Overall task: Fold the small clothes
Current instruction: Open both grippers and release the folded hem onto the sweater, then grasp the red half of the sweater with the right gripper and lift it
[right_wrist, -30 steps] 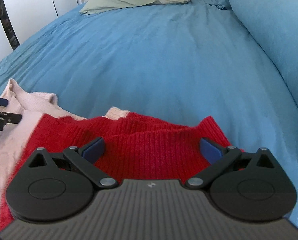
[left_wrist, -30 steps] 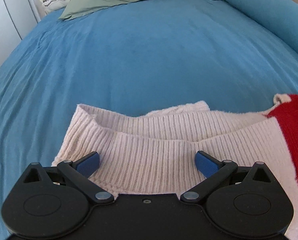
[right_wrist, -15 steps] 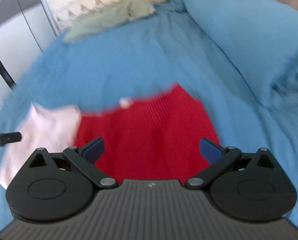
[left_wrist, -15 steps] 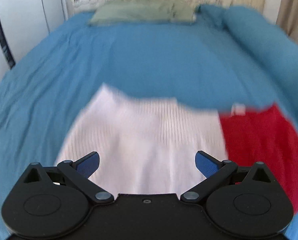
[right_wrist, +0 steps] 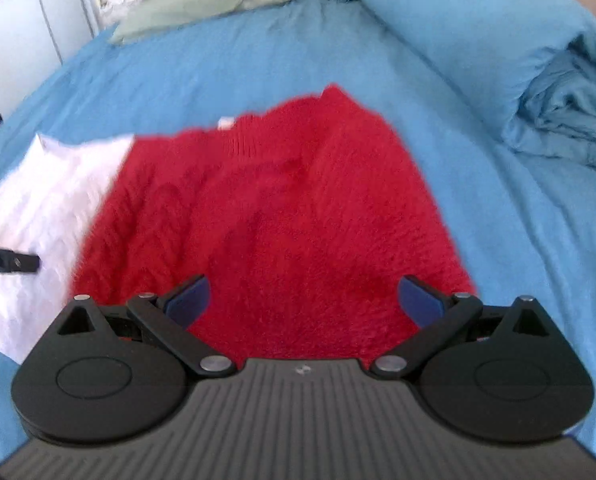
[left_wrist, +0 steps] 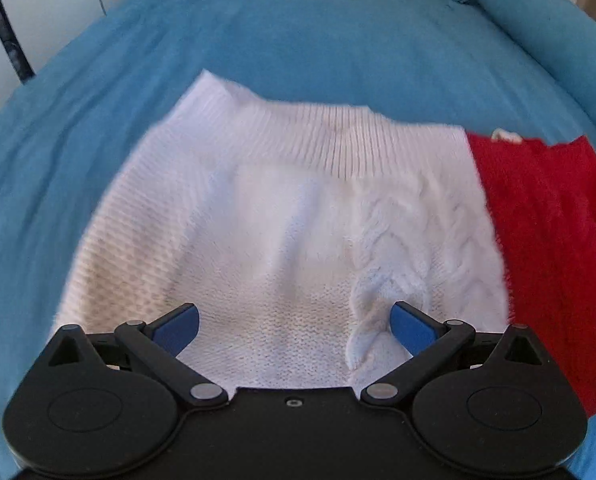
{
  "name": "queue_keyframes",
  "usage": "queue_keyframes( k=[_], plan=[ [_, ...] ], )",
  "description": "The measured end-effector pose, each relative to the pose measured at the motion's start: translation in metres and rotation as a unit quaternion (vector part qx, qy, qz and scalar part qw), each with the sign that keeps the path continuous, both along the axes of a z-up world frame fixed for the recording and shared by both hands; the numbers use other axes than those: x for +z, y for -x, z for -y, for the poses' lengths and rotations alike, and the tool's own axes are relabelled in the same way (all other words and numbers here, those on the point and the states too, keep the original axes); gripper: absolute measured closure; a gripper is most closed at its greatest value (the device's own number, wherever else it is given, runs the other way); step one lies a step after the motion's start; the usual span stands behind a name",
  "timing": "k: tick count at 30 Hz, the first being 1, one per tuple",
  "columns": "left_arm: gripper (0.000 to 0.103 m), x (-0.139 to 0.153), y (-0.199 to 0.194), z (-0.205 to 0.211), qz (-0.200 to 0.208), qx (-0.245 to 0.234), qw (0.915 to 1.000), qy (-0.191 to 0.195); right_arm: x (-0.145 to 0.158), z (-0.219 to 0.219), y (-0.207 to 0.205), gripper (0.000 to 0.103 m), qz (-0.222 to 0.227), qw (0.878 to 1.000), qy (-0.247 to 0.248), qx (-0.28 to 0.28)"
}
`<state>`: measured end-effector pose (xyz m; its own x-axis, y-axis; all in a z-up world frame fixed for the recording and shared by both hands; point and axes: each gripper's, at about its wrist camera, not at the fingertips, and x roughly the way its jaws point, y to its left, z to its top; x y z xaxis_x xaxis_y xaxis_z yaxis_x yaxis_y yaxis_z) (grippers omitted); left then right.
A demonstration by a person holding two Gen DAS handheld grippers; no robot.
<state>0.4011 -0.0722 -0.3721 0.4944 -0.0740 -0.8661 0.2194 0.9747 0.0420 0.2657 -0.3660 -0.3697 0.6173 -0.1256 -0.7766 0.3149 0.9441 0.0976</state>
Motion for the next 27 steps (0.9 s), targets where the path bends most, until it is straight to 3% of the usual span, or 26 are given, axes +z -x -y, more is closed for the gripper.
queue_keyframes(
  k=[3, 6, 12, 19, 23, 27],
  plan=[
    [0.000, 0.020, 0.012, 0.006, -0.007, -0.018, 0.9992, 0.034, 0.023, 0.005, 0.016, 0.000, -0.005, 1.000, -0.015, -0.020],
    [0.000, 0.032, 0.027, 0.026, 0.004, -0.046, 0.9983, 0.035, 0.029, 0.011, 0.036, 0.000, -0.031, 0.997, -0.043, -0.050],
    [0.000, 0.016, 0.028, 0.066, 0.021, -0.080, 0.9964, 0.014, -0.001, 0.031, 0.058, 0.000, -0.057, 0.984, -0.124, -0.115],
    [0.000, -0.008, 0.034, 0.075, 0.035, -0.064, 0.9971, 0.021, -0.041, 0.057, 0.067, 0.000, 0.028, 0.951, -0.249, -0.179],
    [0.000, -0.007, 0.031, 0.069, 0.067, -0.057, 0.9956, 0.032, -0.052, 0.056, 0.056, 0.000, 0.033, 0.950, -0.253, -0.182],
    [0.000, -0.005, 0.024, 0.066, 0.097, -0.040, 0.9943, 0.020, -0.059, 0.054, 0.051, 0.000, 0.046, 0.948, -0.254, -0.188]
  ],
)
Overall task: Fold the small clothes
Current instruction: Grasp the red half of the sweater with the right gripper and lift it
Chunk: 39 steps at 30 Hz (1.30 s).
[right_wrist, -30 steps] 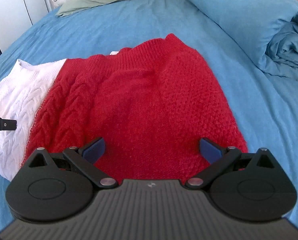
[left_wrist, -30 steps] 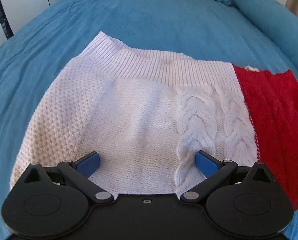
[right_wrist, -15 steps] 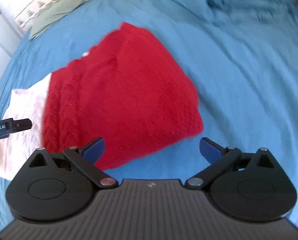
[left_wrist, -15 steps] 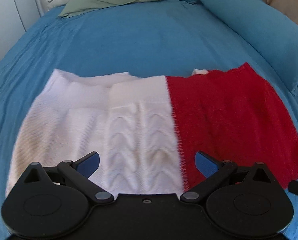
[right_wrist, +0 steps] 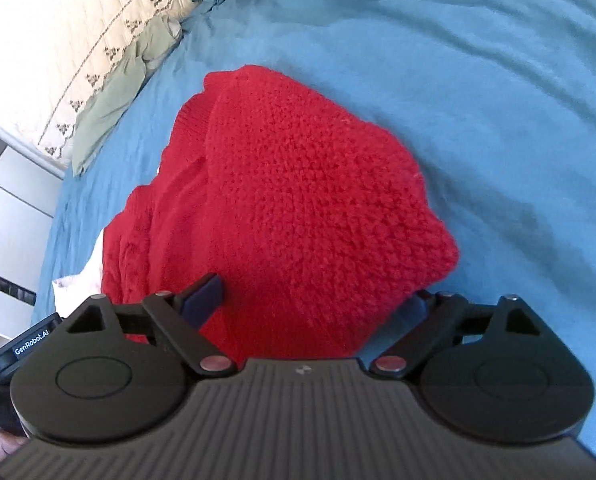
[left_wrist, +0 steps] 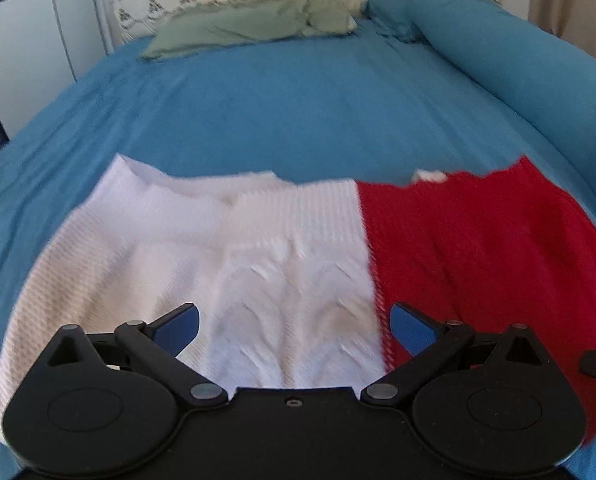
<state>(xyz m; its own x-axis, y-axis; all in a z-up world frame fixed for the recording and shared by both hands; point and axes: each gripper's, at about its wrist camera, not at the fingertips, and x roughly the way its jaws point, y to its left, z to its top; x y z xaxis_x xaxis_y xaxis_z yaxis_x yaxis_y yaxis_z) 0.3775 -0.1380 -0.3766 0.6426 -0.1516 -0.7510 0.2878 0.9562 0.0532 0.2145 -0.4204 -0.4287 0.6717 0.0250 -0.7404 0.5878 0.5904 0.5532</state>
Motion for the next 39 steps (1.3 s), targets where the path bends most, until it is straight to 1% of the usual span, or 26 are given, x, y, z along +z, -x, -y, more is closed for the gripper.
queue_keyframes(
  k=[2, 6, 9, 10, 11, 12, 15, 18, 20, 23, 25, 28, 31, 33, 35, 37, 39],
  plan=[
    [0.000, 0.000, -0.005, -0.003, -0.003, 0.009, 0.9999, 0.005, -0.001, 0.001, -0.003, 0.000, 0.006, 1.000, -0.007, -0.008],
    [0.000, -0.016, -0.017, -0.006, -0.045, 0.016, 0.9988, 0.008, -0.006, 0.005, -0.010, 0.000, 0.010, 1.000, -0.019, -0.011],
    [0.000, -0.022, -0.021, -0.010, -0.052, 0.020, 0.9982, 0.024, -0.010, 0.012, -0.017, 0.000, 0.016, 0.999, -0.040, -0.017],
    [0.000, -0.023, -0.022, -0.011, -0.053, 0.019, 0.9982, 0.022, -0.008, 0.013, -0.019, 0.004, 0.017, 0.999, -0.040, -0.017],
    [0.000, -0.023, -0.022, -0.009, -0.051, 0.016, 0.9984, 0.017, -0.005, 0.014, -0.021, 0.022, 0.023, 0.999, -0.036, -0.011],
    [0.000, -0.023, -0.022, -0.008, -0.051, 0.015, 0.9985, 0.012, 0.001, 0.013, -0.024, 0.031, 0.026, 0.999, -0.028, -0.003],
    [0.000, -0.024, -0.021, -0.007, -0.057, 0.015, 0.9982, 0.007, 0.022, 0.008, -0.024, 0.043, 0.053, 0.998, -0.015, 0.003],
    [0.000, -0.027, -0.024, -0.007, -0.070, 0.015, 0.9975, 0.005, 0.051, 0.000, -0.028, 0.050, 0.098, 0.995, -0.014, 0.014],
    [0.000, -0.029, -0.028, -0.006, -0.080, 0.012, 0.9967, 0.001, 0.073, -0.011, -0.037, 0.052, 0.135, 0.990, -0.008, 0.041],
    [0.000, -0.026, -0.035, -0.006, -0.099, 0.008, 0.9950, -0.003, 0.107, -0.034, -0.060, 0.054, 0.186, 0.978, -0.002, 0.096],
    [0.000, -0.018, -0.040, -0.015, -0.102, 0.016, 0.9946, -0.004, 0.129, -0.055, -0.079, 0.055, 0.215, 0.966, 0.007, 0.140],
    [0.000, 0.005, -0.039, -0.042, -0.078, 0.050, 0.9956, -0.010, 0.155, -0.090, -0.105, 0.056, 0.247, 0.947, 0.010, 0.204],
    [0.000, 0.025, -0.040, -0.088, -0.060, 0.091, 0.9940, -0.014, 0.172, -0.135, -0.130, 0.056, 0.266, 0.928, 0.011, 0.262],
    [0.000, 0.032, -0.040, -0.123, -0.051, 0.119, 0.9914, -0.022, 0.176, -0.172, -0.146, 0.057, 0.266, 0.915, 0.022, 0.302],
    [0.000, 0.032, -0.039, -0.157, -0.048, 0.148, 0.9874, -0.030, 0.172, -0.210, -0.161, 0.057, 0.265, 0.903, 0.023, 0.337],
    [0.000, 0.027, -0.037, -0.190, -0.055, 0.174, 0.9826, -0.034, 0.160, -0.250, -0.176, 0.058, 0.255, 0.891, 0.026, 0.374],
    [0.000, 0.016, -0.034, -0.217, -0.068, 0.197, 0.9772, -0.042, 0.143, -0.287, -0.189, 0.059, 0.235, 0.879, 0.037, 0.414]
  ],
)
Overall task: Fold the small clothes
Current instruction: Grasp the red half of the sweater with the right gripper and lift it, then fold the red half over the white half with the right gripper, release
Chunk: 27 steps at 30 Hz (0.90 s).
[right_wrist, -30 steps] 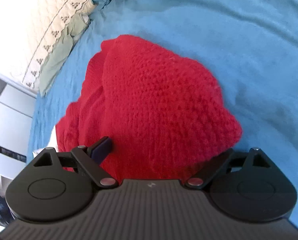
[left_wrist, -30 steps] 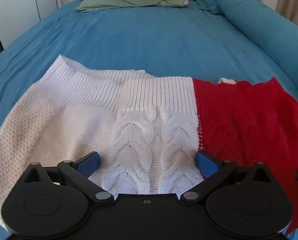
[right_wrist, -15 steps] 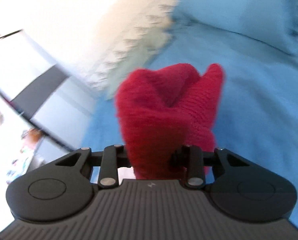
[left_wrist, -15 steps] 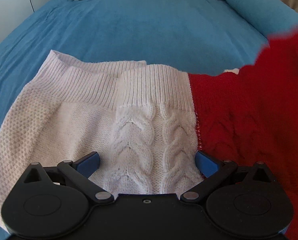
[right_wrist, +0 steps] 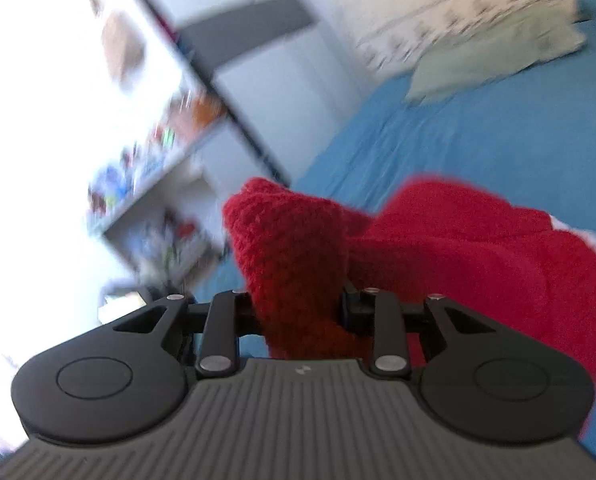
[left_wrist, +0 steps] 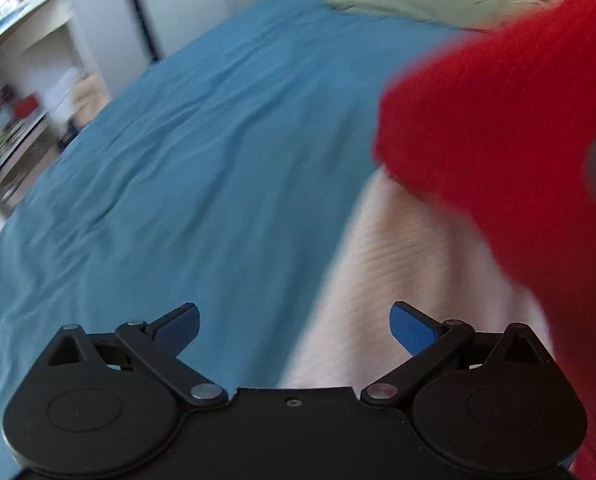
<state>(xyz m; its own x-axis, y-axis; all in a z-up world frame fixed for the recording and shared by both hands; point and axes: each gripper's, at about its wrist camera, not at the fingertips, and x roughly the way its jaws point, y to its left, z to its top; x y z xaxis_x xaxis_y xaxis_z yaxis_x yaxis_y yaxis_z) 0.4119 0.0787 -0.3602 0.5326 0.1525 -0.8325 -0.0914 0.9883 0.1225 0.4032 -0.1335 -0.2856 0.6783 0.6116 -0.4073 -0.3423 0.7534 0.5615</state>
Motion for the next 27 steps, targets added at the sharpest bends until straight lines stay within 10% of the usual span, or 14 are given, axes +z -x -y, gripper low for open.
queue_keyframes(
  k=[10, 13, 17, 22, 27],
  plan=[
    [0.000, -0.038, 0.043, -0.068, -0.042, 0.071, 0.9966, -0.003, -0.076, -0.084, -0.025, 0.058, -0.079, 0.990, 0.091, 0.080],
    [0.000, -0.039, 0.053, -0.076, -0.042, 0.083, 0.9957, -0.002, -0.075, -0.095, -0.014, 0.044, -0.070, 0.988, 0.103, 0.091],
    [0.000, -0.025, 0.069, -0.084, -0.033, 0.090, 0.9954, -0.004, -0.056, -0.099, -0.007, 0.006, -0.060, 0.989, 0.086, 0.102],
    [0.000, 0.023, 0.091, -0.081, 0.005, 0.078, 0.9969, -0.007, -0.007, -0.061, 0.018, 0.004, -0.044, 0.993, 0.060, 0.088],
    [0.000, 0.089, 0.104, -0.054, 0.055, -0.001, 0.9980, 0.032, 0.040, -0.008, 0.035, 0.000, -0.024, 0.989, 0.140, 0.044]
  ],
)
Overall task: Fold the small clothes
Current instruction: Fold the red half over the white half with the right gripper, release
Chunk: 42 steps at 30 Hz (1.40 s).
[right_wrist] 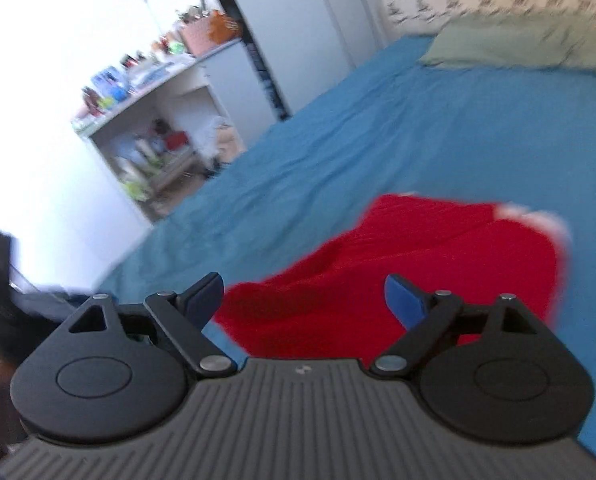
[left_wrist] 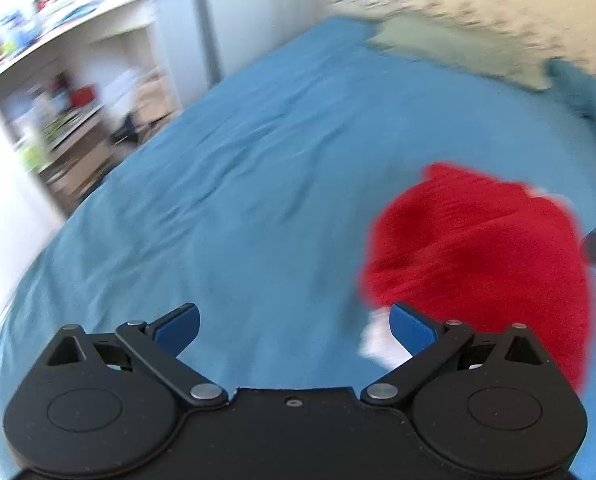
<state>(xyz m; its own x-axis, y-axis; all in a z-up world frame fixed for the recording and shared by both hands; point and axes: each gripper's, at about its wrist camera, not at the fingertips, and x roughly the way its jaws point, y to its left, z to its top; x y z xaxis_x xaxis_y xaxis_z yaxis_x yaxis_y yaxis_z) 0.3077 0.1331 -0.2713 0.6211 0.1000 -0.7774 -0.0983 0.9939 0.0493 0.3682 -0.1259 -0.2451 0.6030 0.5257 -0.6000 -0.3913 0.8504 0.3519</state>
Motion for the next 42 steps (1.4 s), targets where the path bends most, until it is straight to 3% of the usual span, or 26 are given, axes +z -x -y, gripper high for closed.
queue_keyframes(
  k=[5, 10, 16, 25, 30, 36, 39, 42],
  plan=[
    [0.000, 0.034, -0.012, 0.043, 0.013, -0.118, 0.9921, 0.040, 0.018, 0.046, 0.015, 0.000, 0.003, 0.995, 0.101, -0.025],
    [0.001, 0.016, -0.044, 0.067, 0.028, -0.208, 0.9759, 0.060, -0.012, 0.065, 0.018, 0.000, -0.034, 0.984, 0.170, -0.047],
    [0.001, -0.035, -0.064, 0.069, 0.003, -0.251, 0.9592, 0.130, -0.056, 0.072, 0.021, 0.000, -0.064, 0.983, 0.146, -0.090],
    [0.004, -0.112, -0.070, 0.061, -0.050, -0.264, 0.9566, 0.113, -0.115, 0.053, 0.014, 0.000, -0.104, 0.974, 0.148, -0.133],
    [0.000, -0.134, -0.073, 0.065, -0.044, -0.268, 0.9569, 0.103, -0.134, 0.054, 0.019, 0.000, -0.115, 0.972, 0.128, -0.158],
    [0.001, -0.123, -0.072, 0.060, -0.059, -0.291, 0.9501, 0.096, -0.137, 0.056, 0.016, 0.000, -0.130, 0.969, 0.127, -0.169],
    [0.004, -0.093, -0.076, 0.050, -0.063, -0.282, 0.9519, 0.103, -0.123, 0.055, 0.012, 0.000, -0.149, 0.964, 0.136, -0.175],
    [0.002, -0.053, -0.090, 0.029, -0.038, -0.265, 0.9580, 0.103, -0.092, 0.058, 0.009, 0.000, -0.140, 0.964, 0.146, -0.174]
  ],
)
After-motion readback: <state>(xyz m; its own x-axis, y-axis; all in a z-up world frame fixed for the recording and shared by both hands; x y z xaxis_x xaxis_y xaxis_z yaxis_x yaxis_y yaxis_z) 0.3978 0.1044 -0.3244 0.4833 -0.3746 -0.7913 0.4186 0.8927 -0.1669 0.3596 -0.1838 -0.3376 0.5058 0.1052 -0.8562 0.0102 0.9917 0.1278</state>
